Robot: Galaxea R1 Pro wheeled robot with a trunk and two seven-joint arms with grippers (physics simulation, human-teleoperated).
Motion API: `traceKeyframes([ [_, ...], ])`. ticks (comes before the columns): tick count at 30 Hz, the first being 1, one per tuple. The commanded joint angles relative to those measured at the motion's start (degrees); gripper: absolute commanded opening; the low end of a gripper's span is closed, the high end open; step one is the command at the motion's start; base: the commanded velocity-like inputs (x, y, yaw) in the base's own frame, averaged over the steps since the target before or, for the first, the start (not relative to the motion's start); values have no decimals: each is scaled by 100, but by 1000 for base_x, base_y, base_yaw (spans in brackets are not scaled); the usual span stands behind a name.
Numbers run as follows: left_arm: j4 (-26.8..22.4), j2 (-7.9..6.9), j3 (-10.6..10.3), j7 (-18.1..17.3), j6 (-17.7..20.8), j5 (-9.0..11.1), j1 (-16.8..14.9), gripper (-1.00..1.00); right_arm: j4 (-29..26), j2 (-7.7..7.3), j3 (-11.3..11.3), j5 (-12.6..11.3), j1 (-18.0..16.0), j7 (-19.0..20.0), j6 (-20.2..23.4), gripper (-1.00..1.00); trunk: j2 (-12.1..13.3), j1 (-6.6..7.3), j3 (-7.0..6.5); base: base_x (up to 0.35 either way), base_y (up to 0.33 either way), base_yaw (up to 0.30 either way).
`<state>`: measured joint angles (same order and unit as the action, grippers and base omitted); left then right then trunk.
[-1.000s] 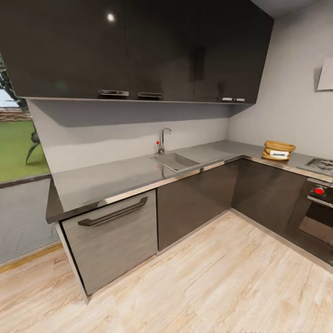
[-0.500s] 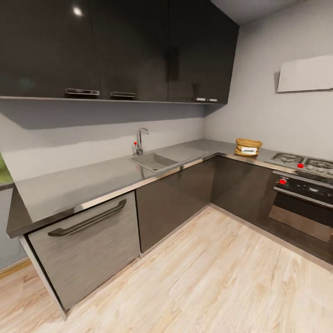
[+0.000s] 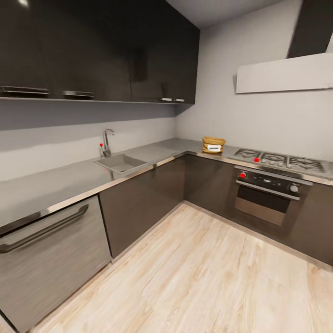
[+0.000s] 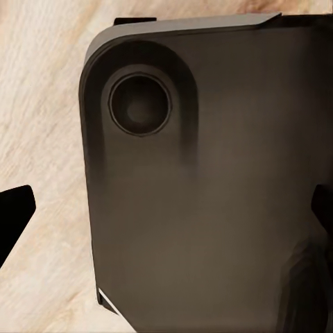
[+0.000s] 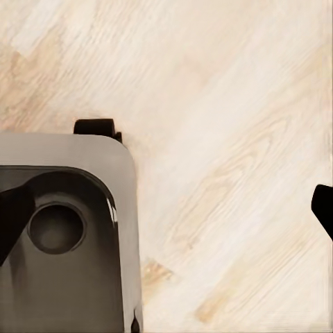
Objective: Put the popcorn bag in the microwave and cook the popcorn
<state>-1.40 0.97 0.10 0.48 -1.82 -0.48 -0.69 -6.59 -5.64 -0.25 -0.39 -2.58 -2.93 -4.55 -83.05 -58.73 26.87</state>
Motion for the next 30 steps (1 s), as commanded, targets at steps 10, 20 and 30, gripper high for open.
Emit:
traceKeyframes([
  [10, 0, 3, 0, 5, -20, 3, -13, 100, 2, 1, -1, -4, -6, -6, -27, 100, -3, 0, 6, 6, -350, -300],
  [20, 0, 0, 19, 5, -20, 46, -19, 100, 1, 1, -4, -12, -6, -6, -34, 100, -3, 0, 6, 112, -349, -300],
  [30, 0, 0, 25, 14, -20, 56, -19, 100, -1, 1, -2, -14, -6, -6, -38, 100, -3, 0, 6, 158, -342, -300],
])
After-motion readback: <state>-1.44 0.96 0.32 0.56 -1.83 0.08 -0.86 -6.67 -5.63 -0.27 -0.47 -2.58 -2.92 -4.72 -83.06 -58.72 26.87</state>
